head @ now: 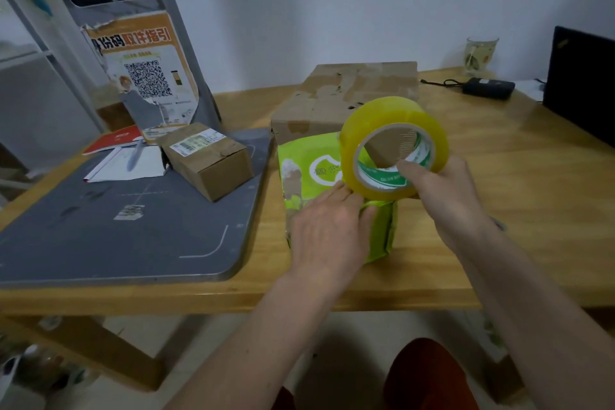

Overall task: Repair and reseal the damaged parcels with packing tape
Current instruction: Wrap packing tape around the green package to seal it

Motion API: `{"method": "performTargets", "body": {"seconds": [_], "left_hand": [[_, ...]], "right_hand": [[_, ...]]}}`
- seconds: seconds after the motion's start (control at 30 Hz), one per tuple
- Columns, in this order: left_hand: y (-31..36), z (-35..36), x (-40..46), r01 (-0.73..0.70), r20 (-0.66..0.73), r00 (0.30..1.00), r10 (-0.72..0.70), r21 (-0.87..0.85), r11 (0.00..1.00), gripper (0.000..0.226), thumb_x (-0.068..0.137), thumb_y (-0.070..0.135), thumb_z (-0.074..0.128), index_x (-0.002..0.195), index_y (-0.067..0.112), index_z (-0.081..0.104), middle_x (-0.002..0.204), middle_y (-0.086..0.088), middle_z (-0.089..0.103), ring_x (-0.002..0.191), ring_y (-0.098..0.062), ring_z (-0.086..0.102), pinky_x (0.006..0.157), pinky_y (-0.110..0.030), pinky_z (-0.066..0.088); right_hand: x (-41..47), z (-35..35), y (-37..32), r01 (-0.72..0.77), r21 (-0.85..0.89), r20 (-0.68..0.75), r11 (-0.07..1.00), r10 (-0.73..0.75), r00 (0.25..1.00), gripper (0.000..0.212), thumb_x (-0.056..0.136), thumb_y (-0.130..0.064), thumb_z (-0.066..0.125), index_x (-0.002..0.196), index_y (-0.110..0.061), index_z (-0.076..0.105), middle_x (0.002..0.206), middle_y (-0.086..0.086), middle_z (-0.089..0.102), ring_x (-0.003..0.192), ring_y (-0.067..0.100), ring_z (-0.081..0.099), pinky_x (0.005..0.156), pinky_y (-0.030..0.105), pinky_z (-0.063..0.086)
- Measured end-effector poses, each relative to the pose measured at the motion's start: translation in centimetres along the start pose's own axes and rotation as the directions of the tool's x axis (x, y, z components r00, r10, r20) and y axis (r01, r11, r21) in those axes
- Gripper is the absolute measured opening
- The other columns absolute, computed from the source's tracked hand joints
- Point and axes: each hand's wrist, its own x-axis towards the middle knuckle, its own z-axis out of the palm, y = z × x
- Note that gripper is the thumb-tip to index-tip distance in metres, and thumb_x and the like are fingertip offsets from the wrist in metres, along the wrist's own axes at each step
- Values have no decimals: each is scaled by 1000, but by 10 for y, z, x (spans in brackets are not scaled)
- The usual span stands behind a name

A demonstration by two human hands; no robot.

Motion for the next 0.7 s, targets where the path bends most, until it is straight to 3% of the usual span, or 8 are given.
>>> {"method": "performTargets", "body": {"seconds": [0.1, 0.17, 0.23, 0.33, 0.43, 0.57, 0.63, 0.7], "left_hand": [[-10, 6, -3, -2, 61, 998, 7, -87, 996, 40, 90, 41, 41, 95, 21, 76, 103, 0, 75, 101, -23, 70, 74, -31, 57], [-13, 9, -5, 21, 114, 993, -14, -63, 998, 44, 92, 43, 38, 113, 24, 72, 118, -4, 71, 109, -28, 67, 85, -41, 56], [-14, 7, -6, 54, 174, 984, -44, -54, 997, 48, 94, 45, 33, 124, 28, 66, 126, -7, 66, 117, -31, 63, 93, -46, 52], [-10, -3, -5, 95, 248, 966, -76, -65, 993, 62, 92, 51, 19, 135, 29, 57, 140, -12, 55, 132, -32, 50, 108, -47, 39], [-5, -17, -2, 124, 395, 915, -79, -89, 988, 77, 85, 63, 6, 147, 32, 39, 156, -9, 34, 146, -26, 27, 117, -40, 23], [-10, -22, 15, 104, 471, 875, -111, 42, 994, 68, 91, 71, 31, 149, 35, 33, 157, -5, 30, 146, -25, 19, 114, -39, 24], [-18, -19, 21, 160, 502, 844, -190, 103, 982, 81, 81, 82, 35, 150, 40, 25, 160, -8, 18, 148, -28, 8, 115, -49, 21], [-23, -15, 20, 274, 539, 803, -256, 48, 961, 90, 74, 86, 41, 151, 45, 18, 163, -6, 1, 150, -27, -6, 115, -54, 21]], "right_hand": [[8, -8, -7, -80, 84, 37, 993, 77, 996, 23, 87, -6, 63, 109, -11, 65, 104, 13, 70, 91, 28, 68, 74, 52, 58], [11, -17, -10, -160, 191, 57, 968, 152, 987, 17, 88, -1, 60, 104, -9, 62, 104, 17, 67, 87, 32, 68, 59, 48, 59], [14, -28, -6, -227, 269, 65, 936, 217, 974, 22, 89, 0, 59, 110, -5, 58, 104, 18, 65, 87, 33, 68, 56, 48, 59], [17, -42, 11, -335, 377, 82, 863, 329, 941, 33, 91, -1, 56, 123, -3, 54, 114, 20, 64, 95, 33, 67, 64, 48, 58], [9, -41, 36, -477, 458, 203, 750, 435, 877, 28, 93, -1, 49, 119, -9, 56, 111, 12, 67, 84, 23, 71, 59, 41, 58], [0, -34, 61, -534, 579, 297, 616, 451, 842, 35, 91, 2, 51, 122, -12, 57, 109, 10, 70, 85, 23, 72, 60, 42, 60], [2, -34, 63, -524, 573, 282, 630, 449, 848, 37, 90, 0, 54, 125, -13, 57, 111, 10, 70, 91, 24, 71, 64, 43, 60], [1, -33, 61, -512, 522, 235, 682, 462, 855, 37, 90, -5, 57, 125, -16, 57, 119, 9, 67, 101, 25, 67, 68, 41, 59]]}}
